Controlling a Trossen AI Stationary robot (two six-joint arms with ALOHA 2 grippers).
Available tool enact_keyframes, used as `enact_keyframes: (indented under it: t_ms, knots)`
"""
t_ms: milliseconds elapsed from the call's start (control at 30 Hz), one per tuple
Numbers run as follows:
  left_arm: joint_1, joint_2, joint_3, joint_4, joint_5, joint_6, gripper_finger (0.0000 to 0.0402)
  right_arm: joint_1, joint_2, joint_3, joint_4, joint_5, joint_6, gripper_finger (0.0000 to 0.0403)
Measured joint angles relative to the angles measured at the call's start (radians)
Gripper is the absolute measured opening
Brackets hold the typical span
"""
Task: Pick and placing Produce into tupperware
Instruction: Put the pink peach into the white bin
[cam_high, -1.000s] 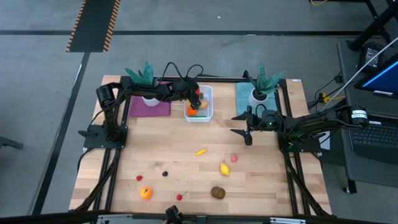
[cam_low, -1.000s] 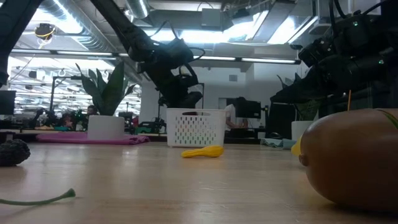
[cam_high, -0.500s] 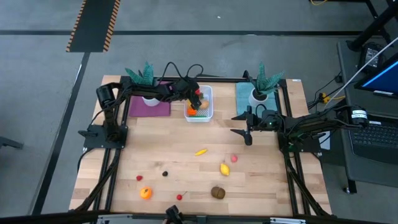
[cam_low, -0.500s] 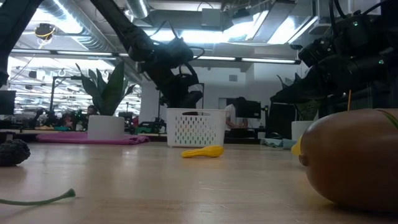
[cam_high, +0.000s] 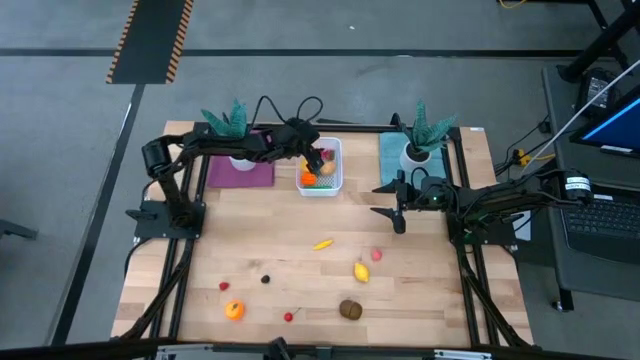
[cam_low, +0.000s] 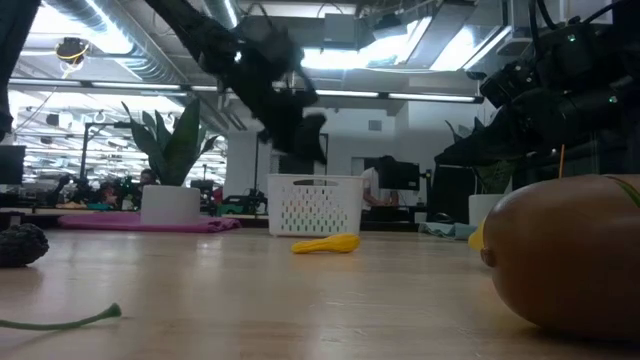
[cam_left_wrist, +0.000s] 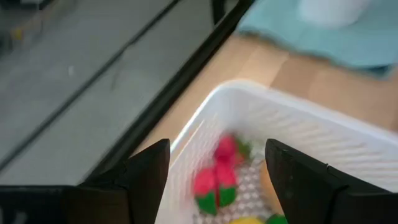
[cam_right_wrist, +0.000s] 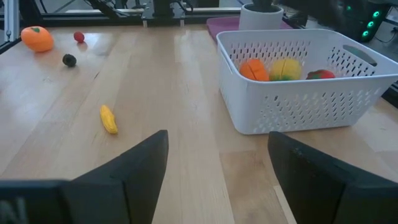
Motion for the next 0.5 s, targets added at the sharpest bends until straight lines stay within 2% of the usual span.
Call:
enact_keyframes:
  t_ms: [233, 333, 500]
  knots:
    - [-0.127, -0.13, -0.031, -0.076, -0.008, 0.04, 0.0248, 0.003, 0.0, 0.0, -0.001, 0.0, -0.025, 0.0278]
    - [-0.21, -0.191, -0.117, -0.007, -0.035, 0.035, 0.0248, 0.011, 0.0, 0.0, -0.002, 0.0, -0.029, 0.0278]
    - [-0.388, -0.312, -0.316, 0.17, -0.187, 0.006, 0.0248, 0.04, 0.0, 0.0, 0.0, 0.0, -0.078, 0.0278]
